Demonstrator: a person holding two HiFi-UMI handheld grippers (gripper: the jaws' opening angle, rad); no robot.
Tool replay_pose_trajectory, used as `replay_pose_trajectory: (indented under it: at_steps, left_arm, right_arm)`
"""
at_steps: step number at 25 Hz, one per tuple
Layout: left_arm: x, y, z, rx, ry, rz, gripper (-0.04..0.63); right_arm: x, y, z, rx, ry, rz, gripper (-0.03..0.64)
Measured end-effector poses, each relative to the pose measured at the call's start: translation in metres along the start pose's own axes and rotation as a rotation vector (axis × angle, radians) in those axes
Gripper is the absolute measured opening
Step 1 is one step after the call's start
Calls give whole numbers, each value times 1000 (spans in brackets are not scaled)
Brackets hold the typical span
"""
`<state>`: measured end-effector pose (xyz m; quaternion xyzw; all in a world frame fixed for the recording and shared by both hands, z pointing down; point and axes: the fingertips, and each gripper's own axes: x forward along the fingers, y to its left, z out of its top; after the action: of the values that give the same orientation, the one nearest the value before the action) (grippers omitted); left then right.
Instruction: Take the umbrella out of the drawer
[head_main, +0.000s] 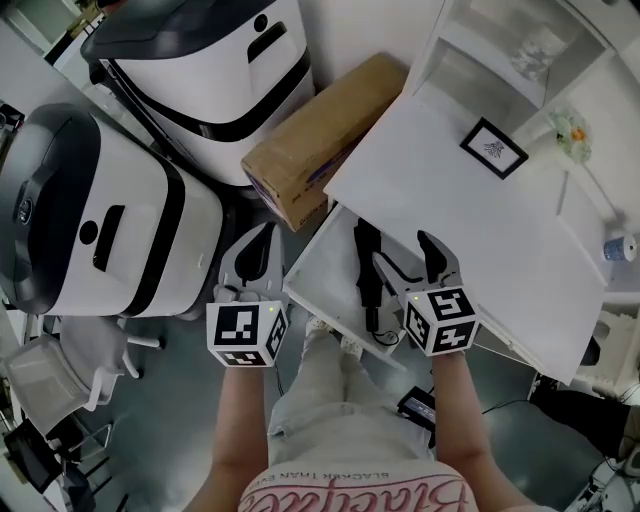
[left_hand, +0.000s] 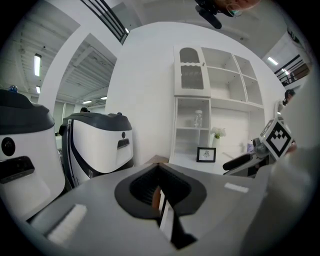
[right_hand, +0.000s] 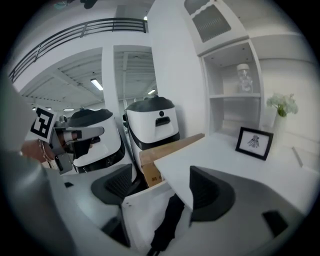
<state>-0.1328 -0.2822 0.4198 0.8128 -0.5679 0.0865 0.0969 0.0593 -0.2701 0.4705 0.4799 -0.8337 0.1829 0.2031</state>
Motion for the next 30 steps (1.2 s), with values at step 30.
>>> replay_pose_trajectory:
  at_steps: [30]
  left_arm:
    - [51,8,-79,-25,173,-90,9]
  right_arm:
    - [125,-21,-236,191,608,-70,348]
